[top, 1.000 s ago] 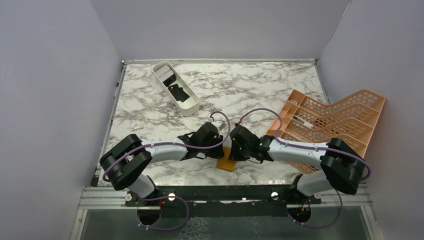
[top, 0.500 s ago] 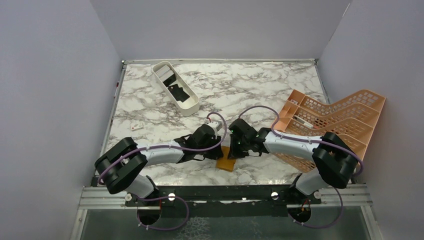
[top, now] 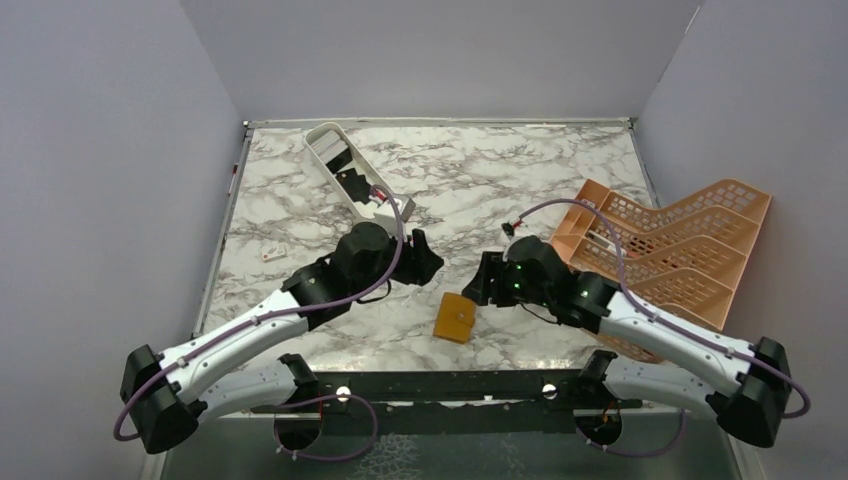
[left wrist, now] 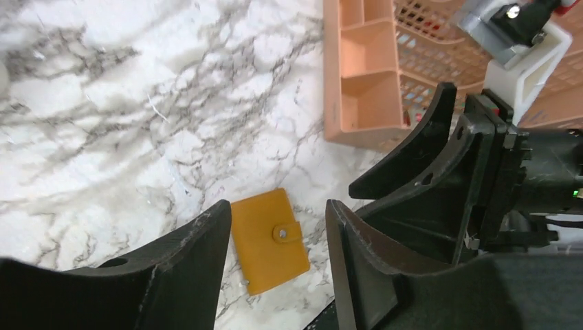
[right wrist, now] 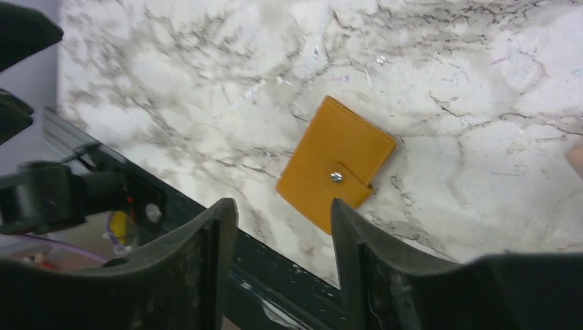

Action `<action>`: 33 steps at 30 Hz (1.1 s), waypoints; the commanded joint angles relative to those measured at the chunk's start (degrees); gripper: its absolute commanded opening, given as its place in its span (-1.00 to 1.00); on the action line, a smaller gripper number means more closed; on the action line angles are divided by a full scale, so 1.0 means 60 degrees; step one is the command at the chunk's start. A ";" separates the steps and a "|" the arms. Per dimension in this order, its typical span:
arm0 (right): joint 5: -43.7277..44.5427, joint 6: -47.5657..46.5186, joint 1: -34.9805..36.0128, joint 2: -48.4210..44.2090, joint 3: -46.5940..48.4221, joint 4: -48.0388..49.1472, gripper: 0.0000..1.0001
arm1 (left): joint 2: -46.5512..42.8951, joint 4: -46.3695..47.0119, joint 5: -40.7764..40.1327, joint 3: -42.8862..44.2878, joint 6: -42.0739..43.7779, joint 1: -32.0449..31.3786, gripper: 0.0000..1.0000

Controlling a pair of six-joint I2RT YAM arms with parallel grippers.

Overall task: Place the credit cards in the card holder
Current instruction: Close the card holder at the center of the board, then reset both arms

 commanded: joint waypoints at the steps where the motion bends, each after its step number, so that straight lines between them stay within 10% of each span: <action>1: 0.0467 -0.0451 0.0010 -0.1245 -0.0143 -0.0371 0.43 | -0.0895 -0.1125 -0.0856 0.0710 0.0688 0.0027 0.22; 5: 0.1113 -0.0795 0.0010 -0.2132 0.0557 -0.1298 0.95 | -0.1364 -0.1564 -0.0858 0.1206 0.0961 0.0030 0.96; 33: 0.2719 -0.0721 0.0010 -0.4826 0.0438 -0.1688 1.00 | -0.3338 -0.1560 -0.1342 0.0126 0.0955 0.0030 0.98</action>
